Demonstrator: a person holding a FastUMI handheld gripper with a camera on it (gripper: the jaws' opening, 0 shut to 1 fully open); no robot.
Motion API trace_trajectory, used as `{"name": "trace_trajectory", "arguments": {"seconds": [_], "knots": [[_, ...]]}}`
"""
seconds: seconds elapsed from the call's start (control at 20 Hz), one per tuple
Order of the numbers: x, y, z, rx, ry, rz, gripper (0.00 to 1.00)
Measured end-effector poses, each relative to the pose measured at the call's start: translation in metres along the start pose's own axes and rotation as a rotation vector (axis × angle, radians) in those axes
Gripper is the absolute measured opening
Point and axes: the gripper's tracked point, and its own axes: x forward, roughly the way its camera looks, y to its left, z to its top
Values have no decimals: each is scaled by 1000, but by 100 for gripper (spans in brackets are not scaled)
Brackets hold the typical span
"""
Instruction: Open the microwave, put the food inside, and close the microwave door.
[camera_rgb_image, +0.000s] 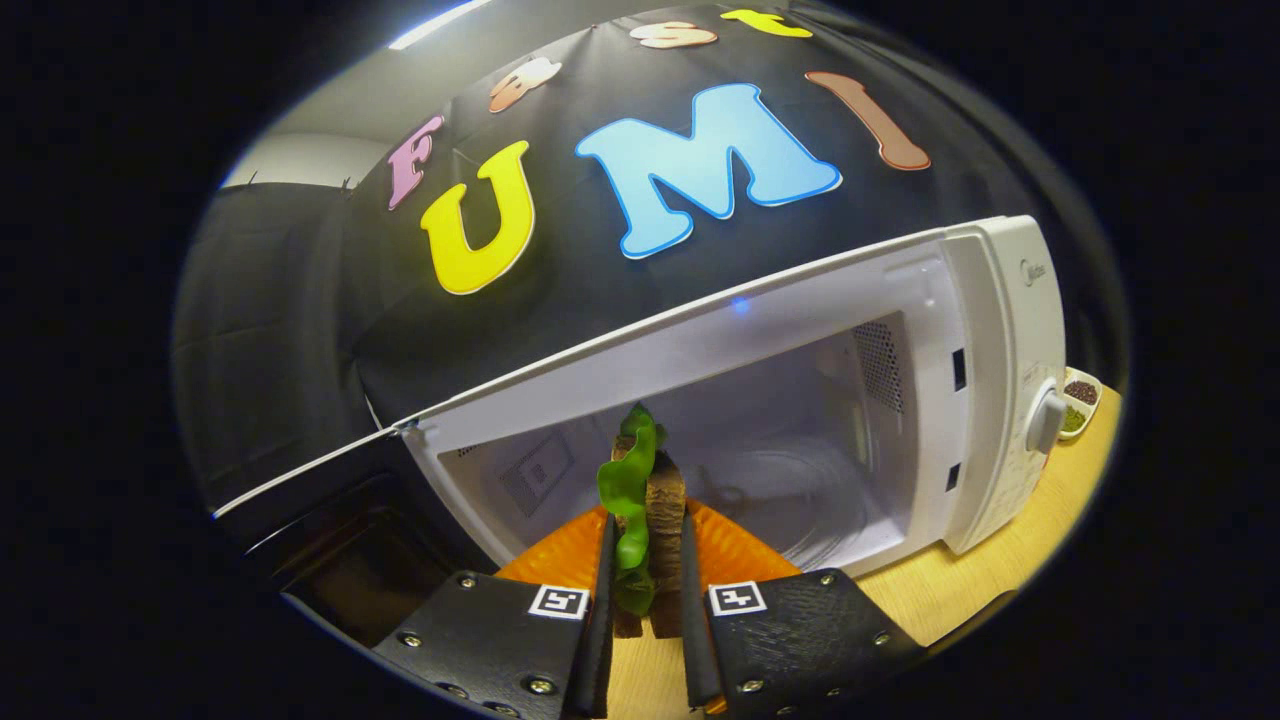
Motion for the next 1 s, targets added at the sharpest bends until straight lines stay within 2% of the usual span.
{"name": "trace_trajectory", "arguments": {"seconds": [0.15,0.25,0.55,0.65,0.7,0.75,0.8,1.0], "knots": [[25,3,5,21,-8,16,29],[40,-9,6,-16,-13,-13,29],[62,-59,1,6,8,-118,29],[58,-82,3,-60,14,-224,47],[57,-89,1,-106,14,-248,65],[52,-90,4,-158,11,-253,75],[48,-89,5,-200,13,-260,81],[26,-52,3,-235,38,-137,82]]}}
